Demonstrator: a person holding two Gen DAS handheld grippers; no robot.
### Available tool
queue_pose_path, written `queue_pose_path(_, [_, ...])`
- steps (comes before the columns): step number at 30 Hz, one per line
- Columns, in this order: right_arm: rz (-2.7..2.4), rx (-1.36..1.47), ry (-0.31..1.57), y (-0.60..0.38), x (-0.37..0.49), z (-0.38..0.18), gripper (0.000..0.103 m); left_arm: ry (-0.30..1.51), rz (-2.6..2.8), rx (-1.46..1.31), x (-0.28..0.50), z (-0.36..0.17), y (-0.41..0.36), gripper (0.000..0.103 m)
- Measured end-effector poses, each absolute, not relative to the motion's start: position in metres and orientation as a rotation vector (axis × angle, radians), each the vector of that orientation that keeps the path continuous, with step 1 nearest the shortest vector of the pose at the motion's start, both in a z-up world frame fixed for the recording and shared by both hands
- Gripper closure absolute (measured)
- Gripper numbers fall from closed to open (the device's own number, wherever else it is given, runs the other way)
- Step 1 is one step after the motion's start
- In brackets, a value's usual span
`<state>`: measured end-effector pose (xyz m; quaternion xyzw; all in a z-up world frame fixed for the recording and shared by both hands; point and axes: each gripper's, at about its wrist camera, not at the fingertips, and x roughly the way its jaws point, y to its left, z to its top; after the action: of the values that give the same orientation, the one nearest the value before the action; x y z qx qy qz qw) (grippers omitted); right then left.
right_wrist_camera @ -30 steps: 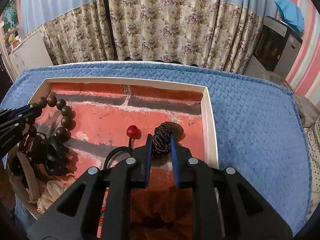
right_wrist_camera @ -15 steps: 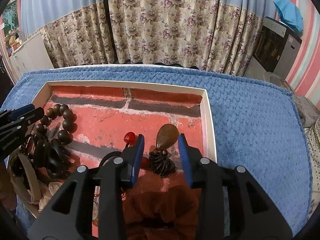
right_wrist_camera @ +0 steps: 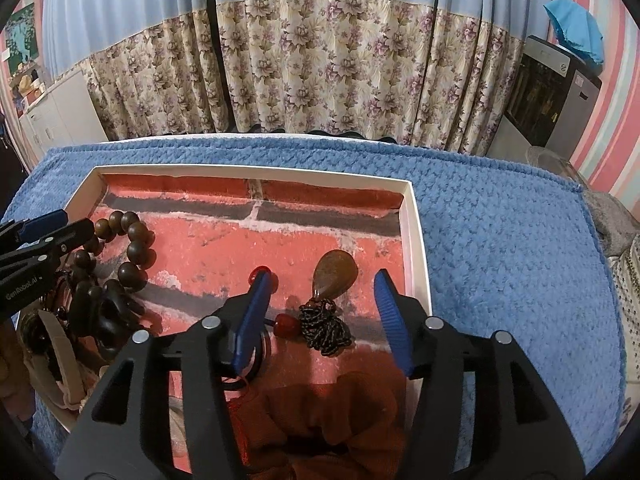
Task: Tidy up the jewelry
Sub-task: 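Open both tools to release the bracelet and pendant in the tray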
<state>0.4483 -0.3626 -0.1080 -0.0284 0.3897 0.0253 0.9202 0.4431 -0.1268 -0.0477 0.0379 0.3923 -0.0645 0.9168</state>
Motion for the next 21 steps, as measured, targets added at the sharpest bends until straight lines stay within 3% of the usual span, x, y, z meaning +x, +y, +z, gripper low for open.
queue_pose_path(1, [0.048, -0.060, 0.793, -0.362, 0.448, -0.107, 0.038, 0.808, -0.133, 0.079, 0.443, -0.048, -0.127, 0.048])
queue_pose_path(4, [0.049, -0.060, 0.777, -0.364, 0.446, -0.104, 0.034, 0.805, -0.134, 0.081, 0.443, -0.047, -0.126, 0.047])
queue_pose_path(8, [0.050, -0.047, 0.760, -0.365, 0.444, -0.102, 0.025, 0.796, -0.135, 0.078, 0.443, -0.045, -0.124, 0.037])
queue_pose_path(10, [0.064, -0.036, 0.750, -0.366, 0.443, -0.101, 0.020, 0.787, -0.144, 0.073, 0.442, -0.044, -0.123, 0.037])
queue_pose_path(15, [0.070, -0.022, 0.750, -0.370, 0.443, -0.100, 0.014, 0.780, -0.147, 0.074, 0.443, -0.042, -0.125, 0.036])
queue_pose_path(17, [0.039, -0.045, 0.726, -0.373, 0.440, -0.096, 0.010, 0.774, -0.142, 0.059, 0.442, -0.040, -0.125, 0.030])
queue_pose_path(21, [0.016, -0.017, 0.705, -0.385, 0.431, -0.090, 0.008, 0.759, -0.158, 0.047, 0.433, -0.031, -0.127, 0.028])
